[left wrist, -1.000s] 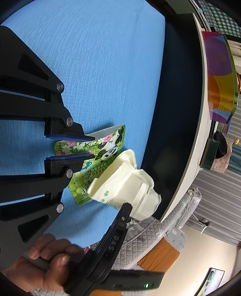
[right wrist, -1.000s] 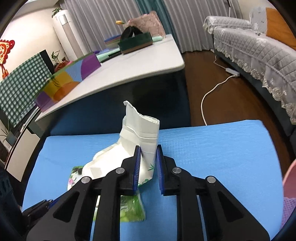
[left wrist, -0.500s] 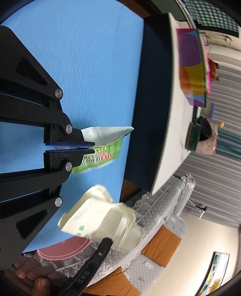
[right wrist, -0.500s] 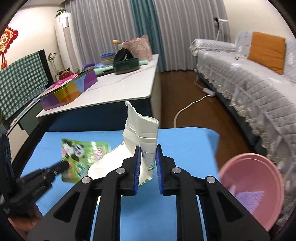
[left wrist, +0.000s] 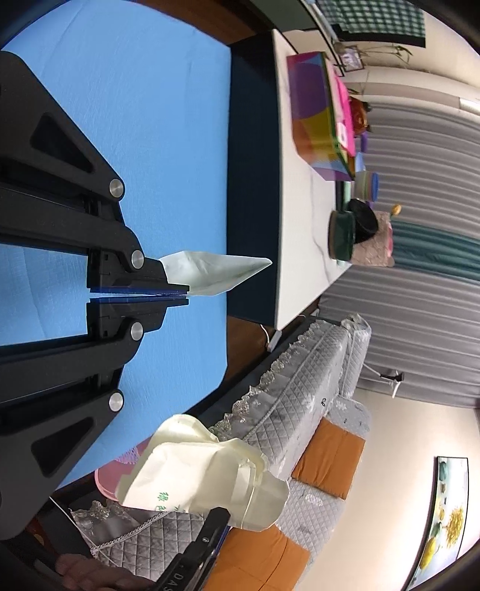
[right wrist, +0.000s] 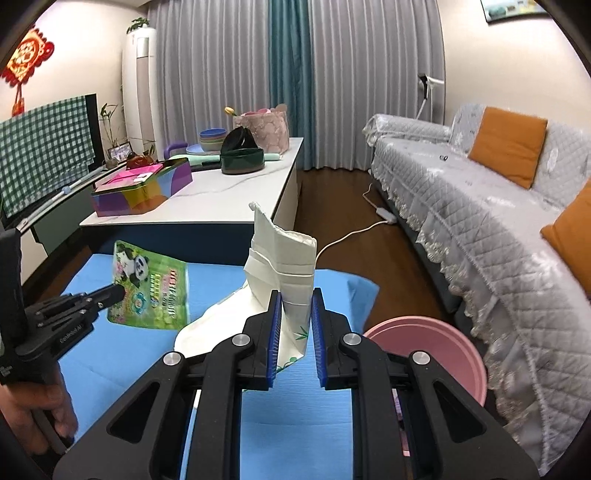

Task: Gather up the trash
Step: 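Carry the paper cup and green packet in both grippers over the pink bin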

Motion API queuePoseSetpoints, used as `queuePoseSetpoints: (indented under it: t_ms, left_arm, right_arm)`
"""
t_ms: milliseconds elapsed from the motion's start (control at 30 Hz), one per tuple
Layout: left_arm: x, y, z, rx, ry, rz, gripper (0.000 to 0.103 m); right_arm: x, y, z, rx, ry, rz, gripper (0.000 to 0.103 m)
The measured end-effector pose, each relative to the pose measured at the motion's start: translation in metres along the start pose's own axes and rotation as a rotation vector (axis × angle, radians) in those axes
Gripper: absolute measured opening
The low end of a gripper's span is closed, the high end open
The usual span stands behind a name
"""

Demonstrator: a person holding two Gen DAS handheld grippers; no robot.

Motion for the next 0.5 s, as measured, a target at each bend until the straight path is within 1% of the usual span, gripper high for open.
queuePoseSetpoints:
  t_ms: [200,300,400,500]
  left_arm:
    - [0.001,-0.014,-0.007,-0.017,0.018,-0.016,0.001]
    - [0.002,-0.018,-0.011,-0.022,0.032,-0.023,0.001]
    - [0.000,-0.023,-0.015,-0.026,0.041,-0.026,0.001]
    - [-0.002,-0.027,-0.020,-0.027,0.055,-0.028,0.001]
  right_arm:
    - [0.007,-0.015,-0.016,-0.030,-0.025,-0.024,0.017]
    - [-0.003,-0.015,-0.024,-0.056,-0.019,-0.029,0.017]
    - [-0.016,-0.009,-0.032,-0.071,0.018,-0.011,0.017]
    - [-0.018,-0.011,-0.034,-0.078,0.030,-0.024,0.017]
Point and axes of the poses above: each gripper's, at about its wrist camera, not at the fingertips, and y roughly the way its jaws point, z to its left, x to its top, the point moved 8 cm from there along y, roughly the way its jaws point, and after that the axes turned 5 degrees about -y, right-handed, at the moved point
